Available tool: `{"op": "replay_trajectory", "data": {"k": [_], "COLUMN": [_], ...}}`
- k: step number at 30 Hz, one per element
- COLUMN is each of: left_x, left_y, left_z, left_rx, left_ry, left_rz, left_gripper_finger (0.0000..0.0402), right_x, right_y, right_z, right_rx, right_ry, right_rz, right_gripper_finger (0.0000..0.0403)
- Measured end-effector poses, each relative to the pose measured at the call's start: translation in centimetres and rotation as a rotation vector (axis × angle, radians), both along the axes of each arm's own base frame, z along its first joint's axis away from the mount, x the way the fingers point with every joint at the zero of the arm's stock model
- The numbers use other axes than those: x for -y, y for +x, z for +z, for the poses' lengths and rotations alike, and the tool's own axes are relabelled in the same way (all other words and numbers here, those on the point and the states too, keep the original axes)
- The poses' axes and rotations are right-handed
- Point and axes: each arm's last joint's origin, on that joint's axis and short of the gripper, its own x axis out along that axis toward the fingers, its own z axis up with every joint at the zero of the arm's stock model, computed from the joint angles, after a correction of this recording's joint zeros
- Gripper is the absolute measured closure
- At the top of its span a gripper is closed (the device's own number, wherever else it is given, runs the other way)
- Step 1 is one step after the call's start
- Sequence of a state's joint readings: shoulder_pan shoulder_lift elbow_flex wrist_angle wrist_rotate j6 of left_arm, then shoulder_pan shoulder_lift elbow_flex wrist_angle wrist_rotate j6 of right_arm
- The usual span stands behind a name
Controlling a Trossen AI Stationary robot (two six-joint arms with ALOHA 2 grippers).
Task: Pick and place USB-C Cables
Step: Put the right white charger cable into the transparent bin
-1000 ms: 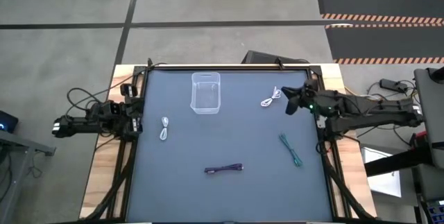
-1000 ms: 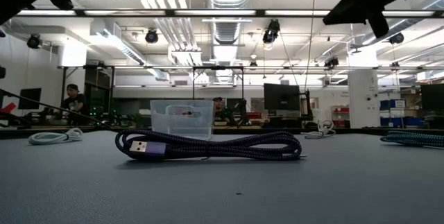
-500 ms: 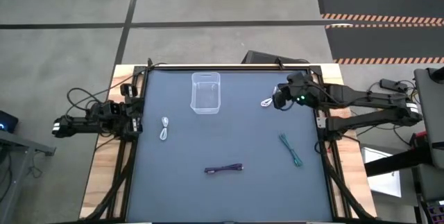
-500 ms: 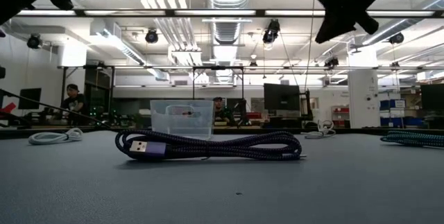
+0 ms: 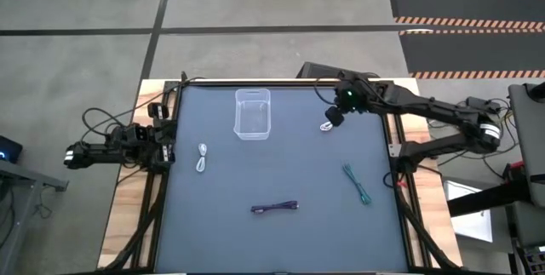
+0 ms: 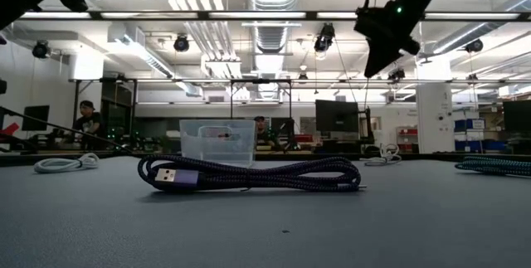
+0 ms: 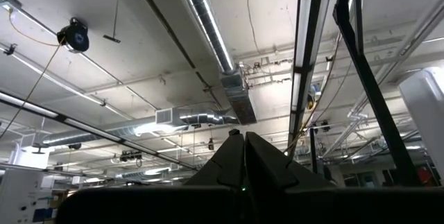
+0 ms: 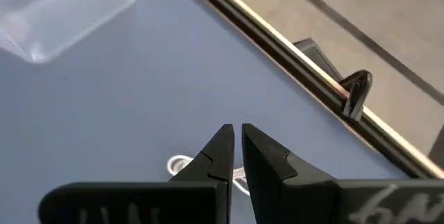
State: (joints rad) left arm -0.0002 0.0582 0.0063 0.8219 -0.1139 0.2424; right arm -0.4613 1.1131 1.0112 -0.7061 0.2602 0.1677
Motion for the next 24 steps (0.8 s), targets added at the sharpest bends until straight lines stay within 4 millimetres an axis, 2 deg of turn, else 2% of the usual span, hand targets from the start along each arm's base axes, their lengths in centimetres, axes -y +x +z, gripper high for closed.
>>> {"op": "replay_trajectory", "data": {"k": [8, 15, 21, 24], "left_x": [0.0, 0.0, 0.0, 0.0], "left_y": [0.0, 0.0, 0.0, 0.0], "left_z": [0.0, 0.0, 0.0, 0.0], "left_rx": [0.0, -0.001, -0.001, -0.001], "left_ry": [0.0, 0.0, 0.0, 0.0], "left_rz": [0.0, 0.0, 0.0, 0.0], "left_gripper_finger": [0.0402, 0.0402, 0.0402, 0.0402], "right_x": [2.3, 2.6, 2.8, 3.0], "right_y": [1.0, 2.2, 2.7, 3.0], "right_z": [-1.5, -2.7, -3.9, -4.6], "right_rx": [-0.189, -0.248, -0.329, -0.359], "right_ry": [-0.051, -0.024, -0.039, -0.033], "right_rz": [0.191, 0.402, 0.531, 0.555], "right_gripper_finger": [0.0381, 0.0381, 0.0379, 0.0365]}}
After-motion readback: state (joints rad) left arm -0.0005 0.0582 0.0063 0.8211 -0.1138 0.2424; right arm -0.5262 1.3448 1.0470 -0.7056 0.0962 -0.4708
